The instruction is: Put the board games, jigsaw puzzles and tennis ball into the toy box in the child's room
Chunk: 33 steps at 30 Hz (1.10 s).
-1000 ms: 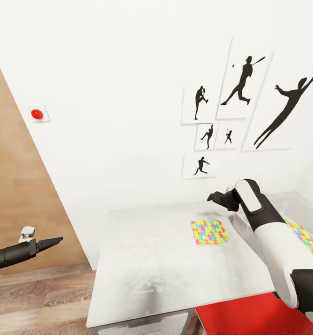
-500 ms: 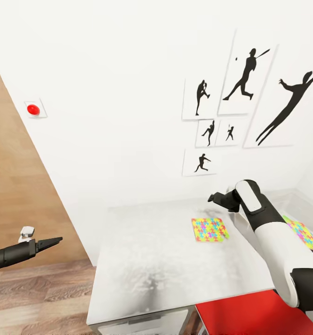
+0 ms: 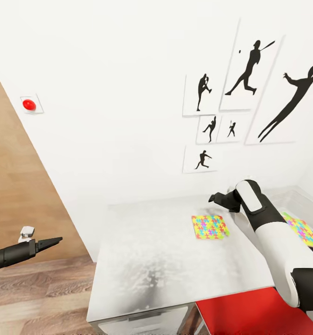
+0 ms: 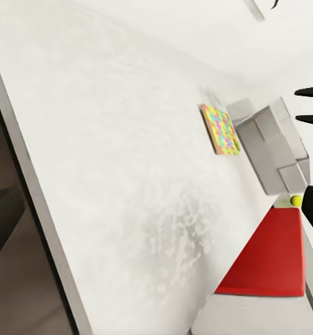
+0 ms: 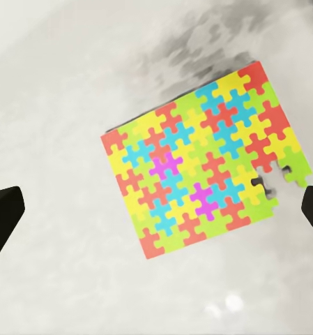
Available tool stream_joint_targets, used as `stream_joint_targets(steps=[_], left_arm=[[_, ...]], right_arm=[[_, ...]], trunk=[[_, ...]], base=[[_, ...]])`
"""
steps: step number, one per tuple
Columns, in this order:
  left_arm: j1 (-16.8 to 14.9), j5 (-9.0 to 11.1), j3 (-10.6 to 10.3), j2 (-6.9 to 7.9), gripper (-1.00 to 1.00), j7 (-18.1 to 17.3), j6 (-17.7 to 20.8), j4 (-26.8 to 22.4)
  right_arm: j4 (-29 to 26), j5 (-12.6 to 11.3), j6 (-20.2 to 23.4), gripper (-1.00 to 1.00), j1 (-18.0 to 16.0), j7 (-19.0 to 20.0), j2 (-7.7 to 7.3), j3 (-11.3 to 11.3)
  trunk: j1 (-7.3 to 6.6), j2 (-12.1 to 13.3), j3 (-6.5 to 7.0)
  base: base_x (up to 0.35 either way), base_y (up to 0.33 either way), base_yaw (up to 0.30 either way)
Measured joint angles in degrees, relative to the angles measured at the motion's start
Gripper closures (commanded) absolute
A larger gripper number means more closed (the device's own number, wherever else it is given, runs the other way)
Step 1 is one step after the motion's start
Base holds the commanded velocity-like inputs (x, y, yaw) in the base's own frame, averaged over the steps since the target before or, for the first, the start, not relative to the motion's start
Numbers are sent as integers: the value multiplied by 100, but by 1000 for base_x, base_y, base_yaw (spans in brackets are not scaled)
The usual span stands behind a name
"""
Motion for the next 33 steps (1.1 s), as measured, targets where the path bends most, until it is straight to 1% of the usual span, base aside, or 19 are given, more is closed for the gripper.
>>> stream_joint_targets(steps=[33], left_arm=[[0, 0, 0, 0, -100, 0, 0, 0]], right_arm=[[-8, 6, 0, -100, -4, 0, 2, -9]], trunk=[[0, -1, -309]], base=[[0, 0, 0]])
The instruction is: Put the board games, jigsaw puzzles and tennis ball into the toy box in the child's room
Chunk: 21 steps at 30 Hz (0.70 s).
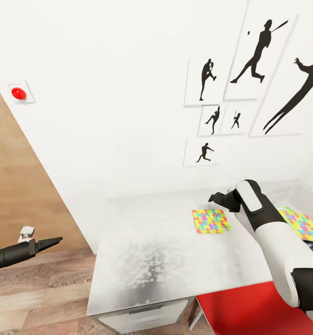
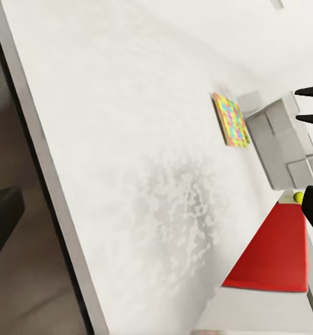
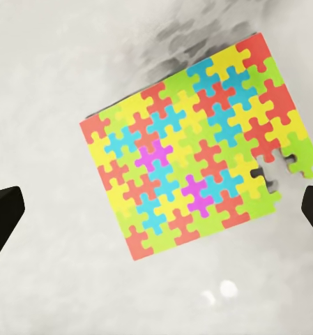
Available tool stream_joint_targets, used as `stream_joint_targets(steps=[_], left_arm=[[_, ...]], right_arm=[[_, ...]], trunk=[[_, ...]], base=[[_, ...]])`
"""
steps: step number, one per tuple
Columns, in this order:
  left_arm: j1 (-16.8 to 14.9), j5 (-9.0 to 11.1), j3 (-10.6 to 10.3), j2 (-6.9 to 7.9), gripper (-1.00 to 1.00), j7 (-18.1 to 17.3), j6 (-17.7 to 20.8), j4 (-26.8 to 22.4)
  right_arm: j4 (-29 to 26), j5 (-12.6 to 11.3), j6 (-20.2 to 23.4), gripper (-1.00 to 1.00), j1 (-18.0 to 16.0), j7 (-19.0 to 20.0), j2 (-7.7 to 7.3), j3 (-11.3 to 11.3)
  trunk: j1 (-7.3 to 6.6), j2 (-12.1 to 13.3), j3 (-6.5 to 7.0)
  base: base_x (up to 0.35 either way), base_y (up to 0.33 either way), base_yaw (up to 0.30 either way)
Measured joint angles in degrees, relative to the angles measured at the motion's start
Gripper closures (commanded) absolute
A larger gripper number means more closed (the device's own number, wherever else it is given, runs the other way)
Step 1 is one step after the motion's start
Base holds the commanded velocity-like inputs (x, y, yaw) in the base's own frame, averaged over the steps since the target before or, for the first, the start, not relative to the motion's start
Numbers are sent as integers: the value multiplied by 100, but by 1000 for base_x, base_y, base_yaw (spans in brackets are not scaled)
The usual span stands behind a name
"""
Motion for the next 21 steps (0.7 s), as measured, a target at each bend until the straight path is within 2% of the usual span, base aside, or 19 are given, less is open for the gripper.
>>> stream_joint_targets(steps=[10, 21], left_arm=[[0, 0, 0, 0, -100, 0, 0, 0], [0, 0, 0, 0, -100, 0, 0, 0]], right_arm=[[0, 3, 0, -100, -10, 0, -6, 6], [9, 22, 14, -100, -333, -7, -61, 15]], trunk=[[0, 0, -94], [0, -1, -197]], base=[[0, 0, 0], [0, 0, 0]])
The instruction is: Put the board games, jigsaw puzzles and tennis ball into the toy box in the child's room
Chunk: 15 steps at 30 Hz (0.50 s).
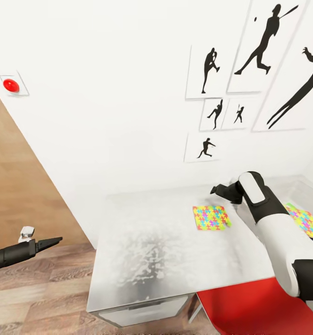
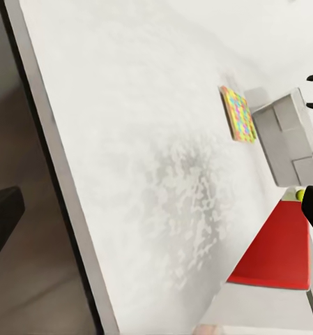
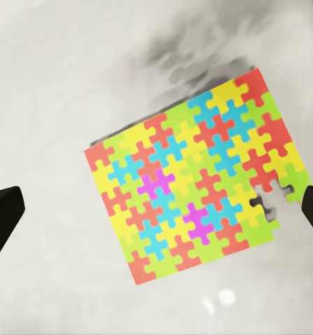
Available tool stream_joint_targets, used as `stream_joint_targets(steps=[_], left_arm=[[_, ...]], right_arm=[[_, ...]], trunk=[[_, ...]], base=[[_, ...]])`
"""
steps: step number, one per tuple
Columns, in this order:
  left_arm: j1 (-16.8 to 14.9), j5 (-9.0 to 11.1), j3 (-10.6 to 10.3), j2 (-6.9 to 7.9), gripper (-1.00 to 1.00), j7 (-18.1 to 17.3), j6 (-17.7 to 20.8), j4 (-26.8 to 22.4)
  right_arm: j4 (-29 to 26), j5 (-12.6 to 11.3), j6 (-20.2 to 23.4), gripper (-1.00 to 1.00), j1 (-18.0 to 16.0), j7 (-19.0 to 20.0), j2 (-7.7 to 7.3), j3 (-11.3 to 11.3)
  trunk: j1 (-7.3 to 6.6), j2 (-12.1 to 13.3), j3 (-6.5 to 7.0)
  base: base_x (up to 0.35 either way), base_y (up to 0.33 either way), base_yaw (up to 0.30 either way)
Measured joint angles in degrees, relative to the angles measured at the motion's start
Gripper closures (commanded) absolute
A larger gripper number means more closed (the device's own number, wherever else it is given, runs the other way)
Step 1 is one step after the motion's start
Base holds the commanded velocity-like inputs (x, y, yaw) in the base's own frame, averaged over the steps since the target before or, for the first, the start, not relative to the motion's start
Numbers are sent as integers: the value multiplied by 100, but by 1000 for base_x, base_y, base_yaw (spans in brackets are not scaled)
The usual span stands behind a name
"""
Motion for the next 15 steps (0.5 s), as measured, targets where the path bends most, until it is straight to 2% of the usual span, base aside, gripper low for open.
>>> stream_joint_targets(steps=[15], left_arm=[[0, 0, 0, 0, -100, 0, 0, 0]], right_arm=[[418, -2, -10, -100, -374, -4, -46, -3]], trunk=[[0, 0, -141]], base=[[0, 0, 0]])
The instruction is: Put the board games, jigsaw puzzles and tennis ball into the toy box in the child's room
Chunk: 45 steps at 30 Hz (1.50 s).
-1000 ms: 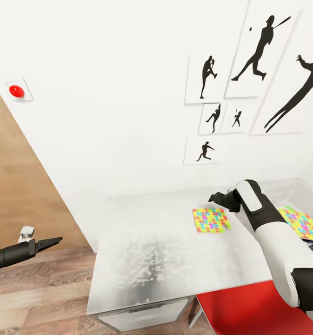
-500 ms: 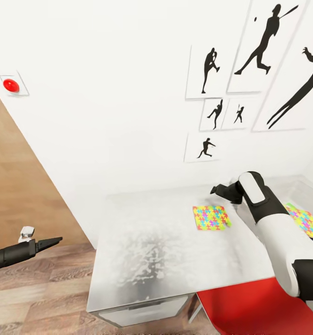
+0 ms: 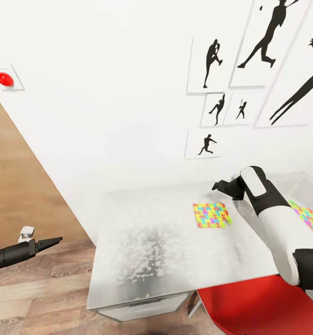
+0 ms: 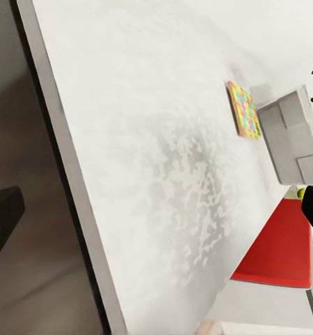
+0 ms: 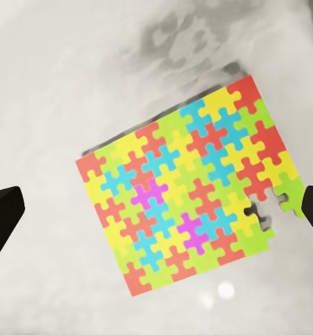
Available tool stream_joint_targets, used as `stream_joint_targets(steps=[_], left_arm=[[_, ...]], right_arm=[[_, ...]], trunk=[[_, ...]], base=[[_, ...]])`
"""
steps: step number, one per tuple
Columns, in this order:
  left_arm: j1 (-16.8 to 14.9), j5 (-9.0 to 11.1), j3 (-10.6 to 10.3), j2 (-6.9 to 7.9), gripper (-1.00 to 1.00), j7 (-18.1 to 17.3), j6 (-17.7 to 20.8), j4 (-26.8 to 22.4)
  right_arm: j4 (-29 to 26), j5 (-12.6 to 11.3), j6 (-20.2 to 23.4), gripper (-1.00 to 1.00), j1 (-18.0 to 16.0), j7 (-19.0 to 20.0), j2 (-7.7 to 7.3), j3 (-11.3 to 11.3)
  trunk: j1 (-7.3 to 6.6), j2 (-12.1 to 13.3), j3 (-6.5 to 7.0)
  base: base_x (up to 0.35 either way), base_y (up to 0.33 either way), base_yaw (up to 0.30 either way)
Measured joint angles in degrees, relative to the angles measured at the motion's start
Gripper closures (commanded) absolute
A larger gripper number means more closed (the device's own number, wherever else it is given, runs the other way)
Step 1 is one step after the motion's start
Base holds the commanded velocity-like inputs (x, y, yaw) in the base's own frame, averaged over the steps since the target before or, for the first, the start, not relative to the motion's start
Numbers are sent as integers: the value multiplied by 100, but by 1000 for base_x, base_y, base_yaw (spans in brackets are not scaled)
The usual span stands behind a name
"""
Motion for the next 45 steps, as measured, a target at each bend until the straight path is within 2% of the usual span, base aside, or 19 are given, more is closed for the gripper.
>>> stream_joint_targets(steps=[45], left_arm=[[0, 0, 0, 0, -100, 0, 0, 0]], right_arm=[[47, 9, -5, -100, -32, 1, -10, 1]], trunk=[[0, -1, -422]], base=[[0, 0, 0]])
